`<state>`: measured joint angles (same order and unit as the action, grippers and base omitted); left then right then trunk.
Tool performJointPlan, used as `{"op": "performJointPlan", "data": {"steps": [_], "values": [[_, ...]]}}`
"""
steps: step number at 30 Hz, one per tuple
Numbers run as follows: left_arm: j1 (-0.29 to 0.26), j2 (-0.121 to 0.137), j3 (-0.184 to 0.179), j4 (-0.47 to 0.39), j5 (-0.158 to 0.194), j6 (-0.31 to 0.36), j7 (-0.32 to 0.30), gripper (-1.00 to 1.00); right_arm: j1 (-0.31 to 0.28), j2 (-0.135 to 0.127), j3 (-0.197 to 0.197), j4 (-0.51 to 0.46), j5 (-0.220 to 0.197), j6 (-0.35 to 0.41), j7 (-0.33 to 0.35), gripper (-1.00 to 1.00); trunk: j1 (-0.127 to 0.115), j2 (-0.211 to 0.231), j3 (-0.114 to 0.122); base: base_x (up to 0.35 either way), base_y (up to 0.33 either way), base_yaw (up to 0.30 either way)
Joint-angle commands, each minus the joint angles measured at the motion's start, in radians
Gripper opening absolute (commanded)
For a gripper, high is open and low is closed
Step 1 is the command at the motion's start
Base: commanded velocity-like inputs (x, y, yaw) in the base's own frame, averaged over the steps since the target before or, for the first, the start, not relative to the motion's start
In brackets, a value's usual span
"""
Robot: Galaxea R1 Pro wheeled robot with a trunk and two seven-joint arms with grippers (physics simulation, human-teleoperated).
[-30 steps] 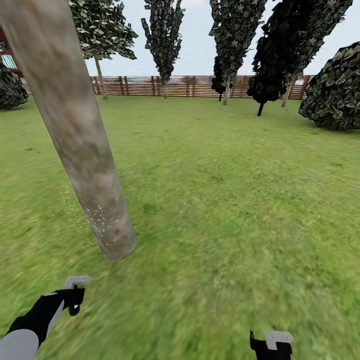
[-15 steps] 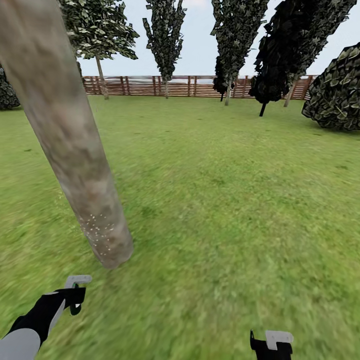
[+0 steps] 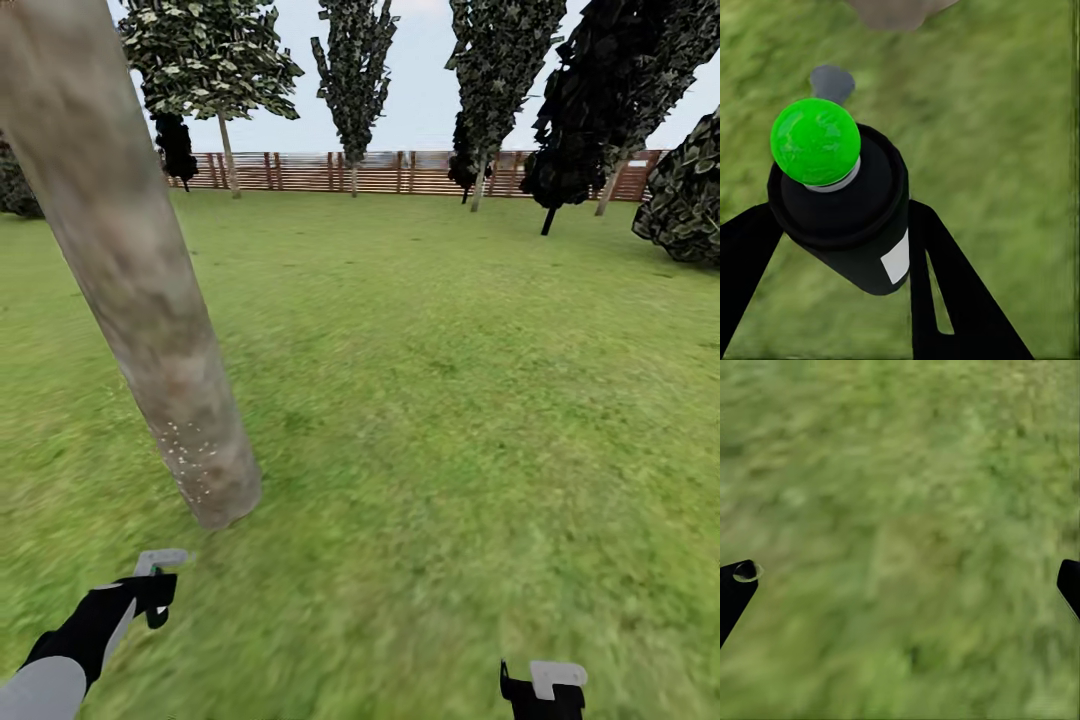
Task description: In the garden, pick up the pesticide atomizer on the floor and spray pesticide onto both trees until each tree trunk is fully covered.
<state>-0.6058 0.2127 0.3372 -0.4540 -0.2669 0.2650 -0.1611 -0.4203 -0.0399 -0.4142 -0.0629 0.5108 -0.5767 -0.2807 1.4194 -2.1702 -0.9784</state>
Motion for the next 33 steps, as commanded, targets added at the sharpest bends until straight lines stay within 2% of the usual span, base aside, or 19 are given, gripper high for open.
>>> {"op": "performJointPlan", "data": {"steps": [1, 8, 10, 13, 14, 21, 22, 24, 26, 33], "values": [[0.0, -0.004, 0.0, 0.0, 0.0, -0.002, 0.0, -1.0, 0.0, 0.0, 0.0, 0.0, 0.0, 0.0, 0.0, 1.0, 0.0, 0.0, 0.0, 0.0, -0.273, 0.071], [0.0, -0.009, 0.001, -0.001, -0.001, -0.012, 0.007, -1.0, 0.0, -0.002, 0.0, 0.0, 0.0, 0.0, 0.0, 1.0, 0.0, 0.0, 0.0, 0.006, -0.273, 0.007], [0.0, -0.017, 0.002, -0.001, 0.001, -0.018, 0.043, -1.0, 0.0, -0.002, 0.0, 0.0, 0.0, 0.0, 0.0, 1.0, 0.0, 0.0, 0.0, 0.142, -0.245, 0.0], [0.0, -0.043, 0.001, -0.001, 0.001, -0.026, 0.119, -1.0, 0.0, -0.002, 0.0, 0.0, 0.0, 0.001, 0.0, 1.0, 0.0, 0.0, 0.0, 0.201, -0.224, 0.0], [0.0, -0.046, 0.001, -0.001, 0.001, -0.029, 0.125, -1.0, 0.0, -0.001, 0.0, 0.0, 0.0, 0.001, 0.0, 1.0, 0.0, 0.0, 0.0, 0.216, -0.216, 0.0], [0.0, -0.048, 0.003, -0.001, 0.002, -0.032, 0.132, -1.0, 0.0, 0.0, 0.0, 0.0, 0.001, 0.001, 0.001, 1.0, 0.0, 0.0, 0.0, 0.283, -0.132, 0.002], [0.0, -0.048, 0.003, -0.001, 0.006, -0.032, 0.132, -1.0, 0.0, 0.0, 0.0, 0.0, 0.001, 0.001, 0.001, 1.0, 0.0, 0.0, 0.0, 0.303, -0.105, 0.068], [0.0, -0.047, 0.002, 0.0, 0.042, -0.032, 0.134, -1.0, 0.0, 0.0, 0.0, 0.001, 0.001, 0.001, 0.001, 1.0, 0.0, 0.0, 0.0, 0.298, -0.124, 0.189], [0.0, -0.047, 0.001, 0.0, 0.057, -0.033, 0.135, -1.0, 0.0, 0.001, 0.0, 0.001, 0.002, 0.001, 0.001, 1.0, 0.0, 0.0, 0.0, 0.286, -0.148, 0.251], [0.0, -0.049, 0.0, 0.001, 0.064, -0.033, 0.137, -1.0, 0.0, 0.001, 0.001, 0.002, 0.002, 0.0, 0.002, 1.0, 0.0, 0.0, 0.0, 0.208, -0.205, 0.275]]}}
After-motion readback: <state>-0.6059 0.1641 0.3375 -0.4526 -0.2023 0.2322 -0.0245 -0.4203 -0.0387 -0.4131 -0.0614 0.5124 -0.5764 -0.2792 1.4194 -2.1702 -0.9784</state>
